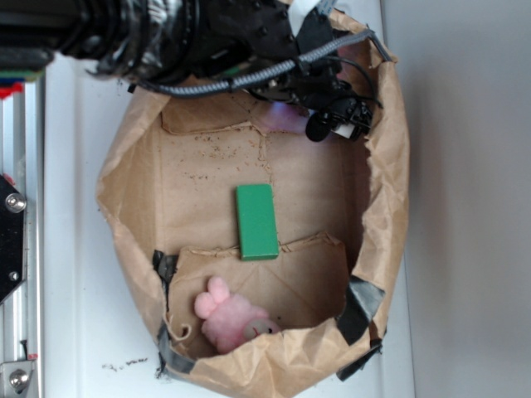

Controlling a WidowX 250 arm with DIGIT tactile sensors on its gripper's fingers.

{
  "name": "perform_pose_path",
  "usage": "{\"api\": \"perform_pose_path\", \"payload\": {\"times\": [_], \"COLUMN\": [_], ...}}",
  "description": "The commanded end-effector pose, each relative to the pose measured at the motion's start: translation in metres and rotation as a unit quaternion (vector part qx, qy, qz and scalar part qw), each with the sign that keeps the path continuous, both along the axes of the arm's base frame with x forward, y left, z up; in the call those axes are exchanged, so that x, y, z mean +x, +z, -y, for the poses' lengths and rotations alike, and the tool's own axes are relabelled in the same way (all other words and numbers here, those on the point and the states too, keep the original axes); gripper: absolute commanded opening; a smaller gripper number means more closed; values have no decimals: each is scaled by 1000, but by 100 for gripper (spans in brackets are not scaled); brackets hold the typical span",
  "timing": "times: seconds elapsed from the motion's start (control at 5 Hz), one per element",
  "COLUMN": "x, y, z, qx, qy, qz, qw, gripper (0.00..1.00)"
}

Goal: Grab the rock.

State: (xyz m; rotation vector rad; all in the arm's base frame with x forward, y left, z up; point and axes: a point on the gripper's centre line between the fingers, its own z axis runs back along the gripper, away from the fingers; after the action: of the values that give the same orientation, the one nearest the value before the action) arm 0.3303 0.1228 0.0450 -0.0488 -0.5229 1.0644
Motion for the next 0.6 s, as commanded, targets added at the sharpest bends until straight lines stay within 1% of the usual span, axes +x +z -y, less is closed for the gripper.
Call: {"api": "perform_pose_path", "payload": {"times": [0.0, 0.2, 0.4], "x": [15, 19, 20], "y": [-1, -1, -1], "z": [0, -1, -2], "qx": [40, 40, 34], "qy": [11, 16, 20], "qz": [18, 13, 12], "qw": [999, 999, 999], "gripper": [100, 100, 0]}}
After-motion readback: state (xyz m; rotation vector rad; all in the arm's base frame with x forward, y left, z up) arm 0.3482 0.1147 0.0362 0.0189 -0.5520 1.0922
